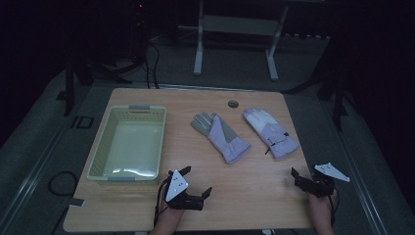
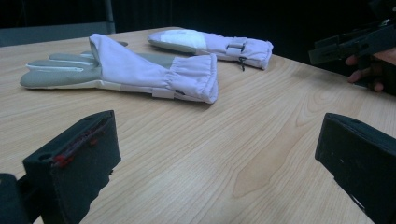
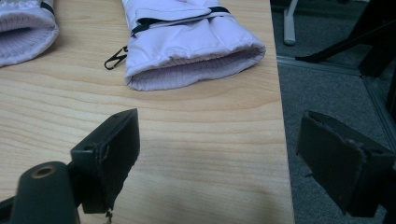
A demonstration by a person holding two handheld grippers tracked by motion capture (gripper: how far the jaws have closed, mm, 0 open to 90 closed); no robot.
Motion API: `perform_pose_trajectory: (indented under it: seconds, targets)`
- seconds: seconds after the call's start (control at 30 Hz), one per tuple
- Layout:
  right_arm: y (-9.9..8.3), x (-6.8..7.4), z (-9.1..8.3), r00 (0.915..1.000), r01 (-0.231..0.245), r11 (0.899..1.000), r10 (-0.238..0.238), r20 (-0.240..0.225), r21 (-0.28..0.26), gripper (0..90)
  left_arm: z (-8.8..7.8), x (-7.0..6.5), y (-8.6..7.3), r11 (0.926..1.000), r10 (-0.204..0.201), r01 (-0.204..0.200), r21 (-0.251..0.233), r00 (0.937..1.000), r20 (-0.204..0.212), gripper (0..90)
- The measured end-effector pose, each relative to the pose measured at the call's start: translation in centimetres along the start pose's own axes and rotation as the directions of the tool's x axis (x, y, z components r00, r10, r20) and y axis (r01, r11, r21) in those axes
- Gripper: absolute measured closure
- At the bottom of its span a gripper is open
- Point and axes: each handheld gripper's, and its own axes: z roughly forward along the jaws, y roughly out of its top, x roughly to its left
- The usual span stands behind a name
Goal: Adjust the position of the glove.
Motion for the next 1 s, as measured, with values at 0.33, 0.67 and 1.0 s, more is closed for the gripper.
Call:
perform_pose_trajectory:
  seconds: [0.33, 0.67, 1.0]
  targets:
    - [0.3, -0.2, 0.1, 0.9997, -0.010, 1.000, 0.010, -0.021, 0.015, 13.4, 0.0, 0.0, 0.0, 1.0000, -0.001, 0.001, 0.001, 1.0000, -0.001, 0.0]
    - [3.8, -0.2, -1.0, 0.9944, 0.020, 1.000, -0.018, -0.104, 0.011, 12.6, 0.0, 0.0, 0.0, 1.0000, 0.001, -0.001, 0.004, 1.0000, 0.000, 0.0]
    - [9.0, 0.2, -1.4, 0.9879, 0.013, 1.000, -0.009, -0.155, 0.019, 14.0, 0.0, 0.0, 0.0, 1.0000, -0.002, 0.002, 0.005, 1.0000, 0.006, 0.0]
